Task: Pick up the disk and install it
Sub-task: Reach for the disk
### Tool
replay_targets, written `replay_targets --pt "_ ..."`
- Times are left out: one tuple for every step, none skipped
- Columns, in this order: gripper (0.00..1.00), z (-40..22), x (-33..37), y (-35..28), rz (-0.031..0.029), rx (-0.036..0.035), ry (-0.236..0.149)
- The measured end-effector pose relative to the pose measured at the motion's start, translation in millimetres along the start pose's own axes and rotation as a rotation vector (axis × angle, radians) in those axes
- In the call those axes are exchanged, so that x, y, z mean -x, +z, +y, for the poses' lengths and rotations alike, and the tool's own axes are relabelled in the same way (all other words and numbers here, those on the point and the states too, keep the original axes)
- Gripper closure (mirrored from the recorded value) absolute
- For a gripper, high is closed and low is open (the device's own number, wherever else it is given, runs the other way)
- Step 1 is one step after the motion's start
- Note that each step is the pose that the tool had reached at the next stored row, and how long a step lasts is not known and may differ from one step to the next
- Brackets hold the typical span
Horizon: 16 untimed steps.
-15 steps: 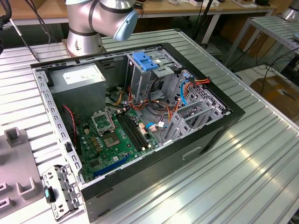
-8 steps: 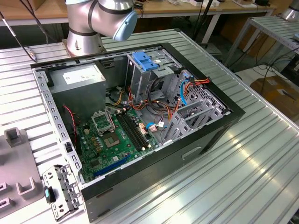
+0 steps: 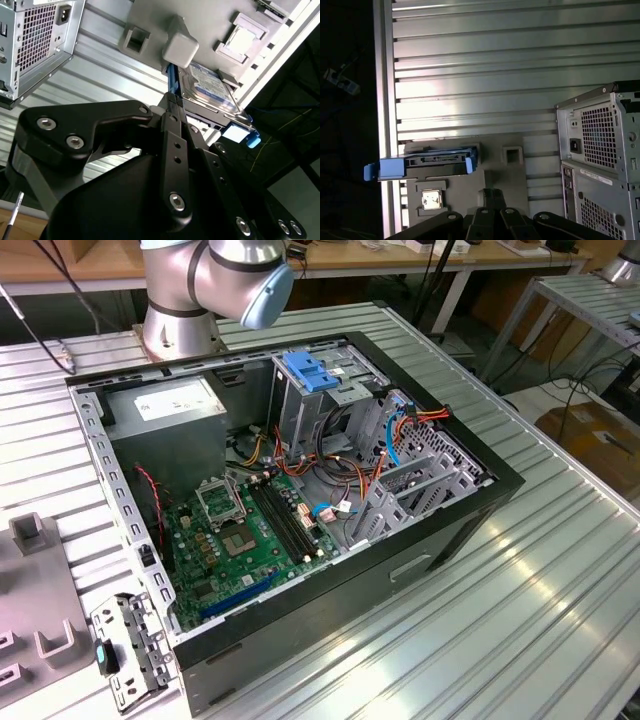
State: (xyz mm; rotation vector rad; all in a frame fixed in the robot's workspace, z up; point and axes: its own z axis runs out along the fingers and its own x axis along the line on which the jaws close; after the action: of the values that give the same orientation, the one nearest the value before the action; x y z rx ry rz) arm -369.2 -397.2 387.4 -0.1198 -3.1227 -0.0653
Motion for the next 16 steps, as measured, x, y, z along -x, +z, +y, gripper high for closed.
replay_targets --pt "0.89 -0.1 -1.8 0.1 0.0001 0.0000 0.000" --pt "0.89 -0.3 -3.8 0.2 0.0001 0.0000 0.000" --pt "0.89 -0.4 -5.5 0.2 0.0003 0.0000 0.000" --pt "0.89 -0.6 -7.9 0.3 0.0003 0.0001 0.000" --pt "0.89 -0.7 -9.8 0.4 0.0005 -0.0001 0.000" --pt "0.89 -0.8 -11.7 0.5 0.0005 0.0000 0.000" --pt "0.89 -1.0 -13.4 0.5 0.0006 0.0000 0.000" --pt "0.89 -1.1 -15.2 0.6 0.0008 -0.0001 0.000" --pt "0.89 -1.2 -17.0 0.6 0.0009 0.0000 0.000" --pt "0.89 -1.4 -18.6 0.7 0.0011 -0.0001 0.000" --pt "0.89 -1.5 -20.5 0.8 0.0012 -0.0001 0.000" --pt "0.89 -1.7 -22.6 0.9 0.0014 -0.0001 0.000" --pt "0.89 -1.8 -24.1 1.0 0.0015 0.0000 0.000" --pt "0.89 -2.0 -26.5 1.0 0.0018 -0.0001 0.000" --pt "0.89 -2.1 -28.1 1.1 0.0019 -0.0001 0.000" --pt "0.89 -2.3 -30.2 1.2 0.0022 -0.0001 0.000"
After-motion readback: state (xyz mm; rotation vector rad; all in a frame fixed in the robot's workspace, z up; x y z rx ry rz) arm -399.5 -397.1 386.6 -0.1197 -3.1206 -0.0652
